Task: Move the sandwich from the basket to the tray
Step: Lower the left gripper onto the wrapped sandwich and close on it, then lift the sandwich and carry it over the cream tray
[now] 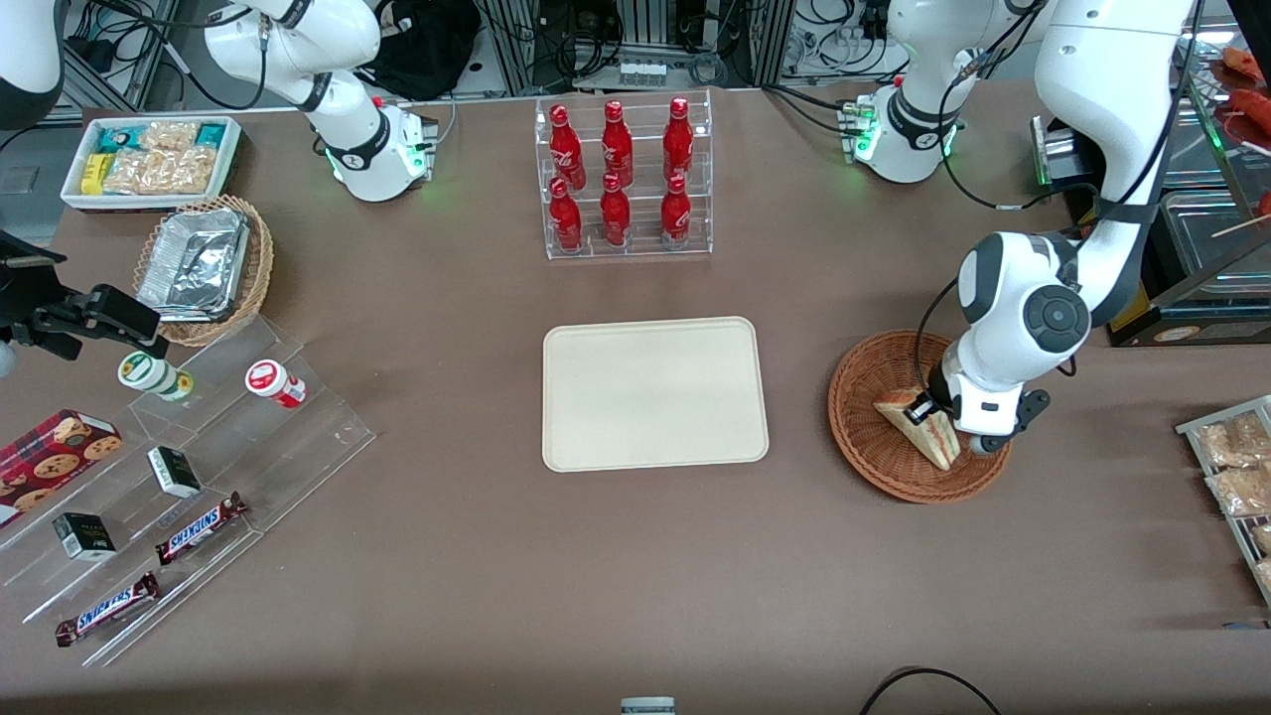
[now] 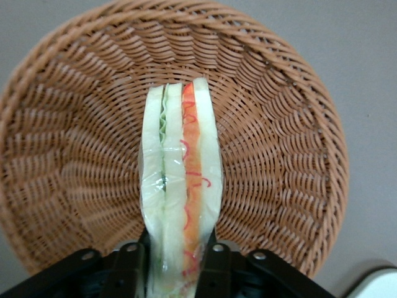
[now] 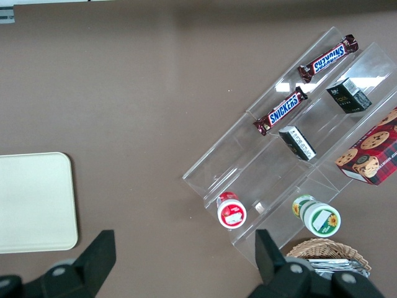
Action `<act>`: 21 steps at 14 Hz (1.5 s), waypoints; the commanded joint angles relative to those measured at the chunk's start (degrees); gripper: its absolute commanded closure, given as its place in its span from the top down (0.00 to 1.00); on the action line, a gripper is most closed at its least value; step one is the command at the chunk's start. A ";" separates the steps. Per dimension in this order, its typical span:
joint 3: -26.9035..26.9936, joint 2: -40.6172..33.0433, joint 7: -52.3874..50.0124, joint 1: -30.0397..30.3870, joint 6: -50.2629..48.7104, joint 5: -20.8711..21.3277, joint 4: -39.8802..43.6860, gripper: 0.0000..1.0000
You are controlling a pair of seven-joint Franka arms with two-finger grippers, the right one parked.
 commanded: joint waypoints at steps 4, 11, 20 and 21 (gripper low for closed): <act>-0.42 -1.67 -0.68 -4.97 -24.48 2.79 19.30 0.08; -0.42 2.36 -0.94 -20.00 -26.28 1.91 24.42 0.10; -1.65 14.05 -0.50 -32.58 -11.43 2.17 26.28 0.10; -1.65 15.19 -0.41 -33.37 -10.90 2.35 26.36 0.10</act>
